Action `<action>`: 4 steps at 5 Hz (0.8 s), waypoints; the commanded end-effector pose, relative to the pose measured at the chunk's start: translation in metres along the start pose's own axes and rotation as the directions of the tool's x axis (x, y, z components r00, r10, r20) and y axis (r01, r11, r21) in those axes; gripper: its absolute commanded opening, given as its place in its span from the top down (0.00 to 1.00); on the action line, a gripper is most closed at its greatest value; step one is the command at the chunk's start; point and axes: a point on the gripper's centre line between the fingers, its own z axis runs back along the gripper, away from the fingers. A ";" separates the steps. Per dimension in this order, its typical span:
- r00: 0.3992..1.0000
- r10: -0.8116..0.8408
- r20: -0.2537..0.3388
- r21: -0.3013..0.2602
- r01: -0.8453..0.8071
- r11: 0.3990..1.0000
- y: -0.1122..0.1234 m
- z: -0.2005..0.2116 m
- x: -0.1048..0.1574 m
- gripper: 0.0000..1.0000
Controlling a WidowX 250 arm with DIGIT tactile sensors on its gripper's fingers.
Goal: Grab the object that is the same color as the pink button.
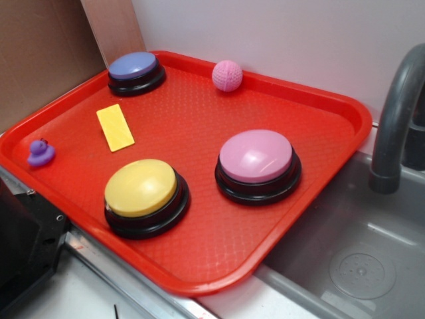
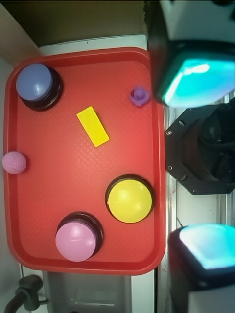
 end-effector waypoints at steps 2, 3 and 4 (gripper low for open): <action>0.999 -0.005 -0.036 0.075 0.008 0.997 0.012 -0.040 0.021 0.00; 0.999 -0.035 0.020 0.072 0.034 0.997 0.026 -0.067 0.045 0.00; 0.995 -0.040 0.089 0.136 0.027 0.990 0.036 -0.083 0.073 0.00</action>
